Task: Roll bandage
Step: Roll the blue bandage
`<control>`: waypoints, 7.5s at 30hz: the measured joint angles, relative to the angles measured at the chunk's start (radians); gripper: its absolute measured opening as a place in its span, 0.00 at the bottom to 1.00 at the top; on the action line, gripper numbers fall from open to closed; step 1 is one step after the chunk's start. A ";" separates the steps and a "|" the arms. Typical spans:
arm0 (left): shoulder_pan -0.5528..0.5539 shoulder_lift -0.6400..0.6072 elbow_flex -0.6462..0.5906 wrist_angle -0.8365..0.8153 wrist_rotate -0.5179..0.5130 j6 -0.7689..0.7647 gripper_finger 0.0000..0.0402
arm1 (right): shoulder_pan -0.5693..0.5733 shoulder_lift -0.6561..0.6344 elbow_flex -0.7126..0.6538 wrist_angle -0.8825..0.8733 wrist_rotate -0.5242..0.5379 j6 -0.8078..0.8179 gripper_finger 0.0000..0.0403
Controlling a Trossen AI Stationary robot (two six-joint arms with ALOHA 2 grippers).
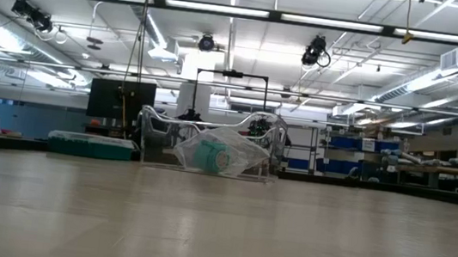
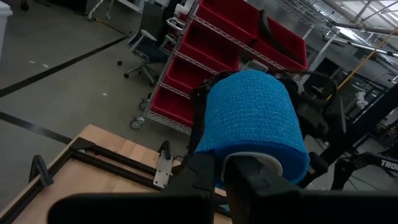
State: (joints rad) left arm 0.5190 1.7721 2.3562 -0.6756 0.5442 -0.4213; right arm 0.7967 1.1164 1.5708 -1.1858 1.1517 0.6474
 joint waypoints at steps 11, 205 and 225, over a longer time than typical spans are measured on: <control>0.000 0.000 0.000 0.004 0.000 0.018 0.06 | -0.002 0.057 -0.001 -0.393 -0.504 0.342 0.38; -0.178 0.001 -0.530 0.403 0.034 -0.298 0.06 | -0.744 -0.029 -0.150 0.800 -1.218 -0.365 0.00; -0.173 0.000 -0.496 0.467 0.056 -0.354 0.06 | -0.714 -0.009 -0.151 0.569 -1.198 -0.360 0.02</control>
State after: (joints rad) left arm 0.3458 1.7725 1.8601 -0.2086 0.5997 -0.7756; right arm 0.0826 1.1072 1.4200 -0.6168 -0.0458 0.2874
